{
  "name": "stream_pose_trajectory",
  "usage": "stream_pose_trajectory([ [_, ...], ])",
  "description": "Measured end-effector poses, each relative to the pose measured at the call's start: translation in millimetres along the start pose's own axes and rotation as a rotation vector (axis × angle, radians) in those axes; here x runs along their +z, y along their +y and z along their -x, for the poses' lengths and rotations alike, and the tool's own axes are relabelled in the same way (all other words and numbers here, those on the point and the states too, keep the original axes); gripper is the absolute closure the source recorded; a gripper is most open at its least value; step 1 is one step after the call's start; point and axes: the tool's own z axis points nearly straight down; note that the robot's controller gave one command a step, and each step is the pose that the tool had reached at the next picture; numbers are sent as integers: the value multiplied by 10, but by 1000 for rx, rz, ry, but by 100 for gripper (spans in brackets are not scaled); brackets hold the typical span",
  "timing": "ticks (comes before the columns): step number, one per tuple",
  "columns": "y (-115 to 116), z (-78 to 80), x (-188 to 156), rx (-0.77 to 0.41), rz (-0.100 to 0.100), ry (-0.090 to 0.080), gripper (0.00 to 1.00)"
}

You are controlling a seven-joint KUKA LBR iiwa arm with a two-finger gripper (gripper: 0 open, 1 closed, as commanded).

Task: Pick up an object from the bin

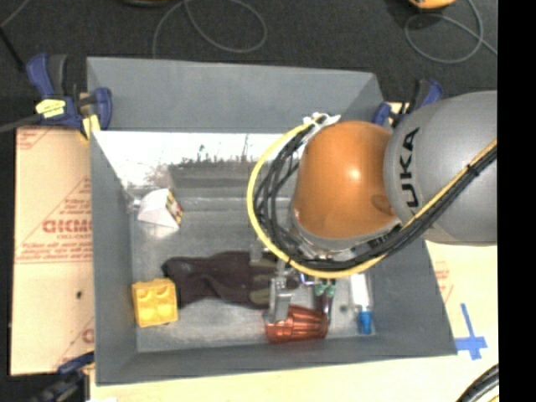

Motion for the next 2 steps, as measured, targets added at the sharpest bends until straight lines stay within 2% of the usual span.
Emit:
stream_pose_trajectory([
  [1, -4, 17, -43, 2, 1, -8, 0],
  [2, -15, 41, 136, 58, 2, -15, 0],
])
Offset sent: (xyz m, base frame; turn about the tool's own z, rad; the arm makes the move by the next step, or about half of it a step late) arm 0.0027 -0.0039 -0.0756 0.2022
